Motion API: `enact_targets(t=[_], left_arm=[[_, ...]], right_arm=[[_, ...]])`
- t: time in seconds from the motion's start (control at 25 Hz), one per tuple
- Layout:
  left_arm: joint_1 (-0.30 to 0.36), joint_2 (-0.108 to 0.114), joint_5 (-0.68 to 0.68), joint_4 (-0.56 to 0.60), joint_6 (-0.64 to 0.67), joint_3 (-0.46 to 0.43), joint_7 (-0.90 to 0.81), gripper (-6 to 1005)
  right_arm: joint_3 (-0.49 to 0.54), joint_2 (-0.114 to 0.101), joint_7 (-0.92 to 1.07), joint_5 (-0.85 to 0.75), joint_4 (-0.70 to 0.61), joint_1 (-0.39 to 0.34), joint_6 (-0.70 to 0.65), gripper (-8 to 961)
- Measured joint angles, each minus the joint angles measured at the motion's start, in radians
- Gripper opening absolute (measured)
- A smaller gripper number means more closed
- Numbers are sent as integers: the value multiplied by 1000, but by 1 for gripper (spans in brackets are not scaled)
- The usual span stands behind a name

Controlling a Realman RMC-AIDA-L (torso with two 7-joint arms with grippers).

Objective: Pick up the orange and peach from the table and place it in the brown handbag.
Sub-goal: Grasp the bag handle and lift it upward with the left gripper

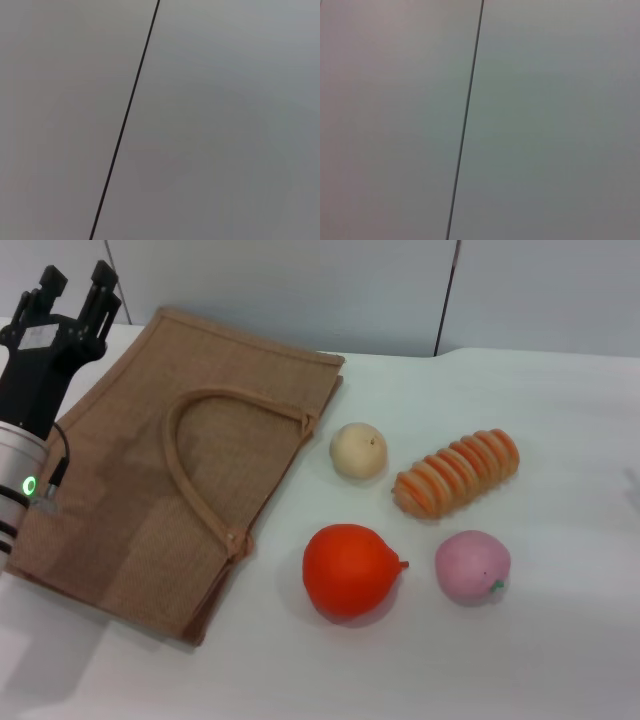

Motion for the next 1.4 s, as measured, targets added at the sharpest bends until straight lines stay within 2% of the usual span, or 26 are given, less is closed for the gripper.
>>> enact_targets(t=[0.28, 0.32, 0.44, 0.48, 0.64, 0.68, 0.84, 0.88, 1.12, 1.4], left_arm=[[-32, 7, 54, 67, 124, 5, -207, 682], [-44, 7, 88, 103, 169, 5, -289, 682], [-51, 8, 118, 131, 207, 6, -364, 682], [-56, 8, 151, 163, 236, 6, -442, 682], [-68, 8, 255, 252, 277, 6, -640, 682], [-68, 8, 255, 252, 277, 6, -640, 682], [-93, 8, 462, 397, 291, 6, -936, 681], [-96, 8, 479, 408, 293, 6, -953, 681], [-169, 8, 797, 564, 315, 6, -1297, 681], [-235, 13, 1110, 697, 315, 6, -1577, 680]], right_arm=[[0, -1, 0, 0, 0, 0, 1, 730], [0, -1, 0, 0, 0, 0, 1, 730], [0, -1, 0, 0, 0, 0, 2, 730], [0, -1, 0, 0, 0, 0, 2, 730], [0, -1, 0, 0, 0, -2, 3, 730], [0, -1, 0, 0, 0, -3, 3, 730], [0, -1, 0, 0, 0, -3, 4, 730], [0, -1, 0, 0, 0, -3, 4, 730], [0, -1, 0, 0, 0, -1, 4, 730], [0, -2, 0, 0, 0, -2, 4, 730]])
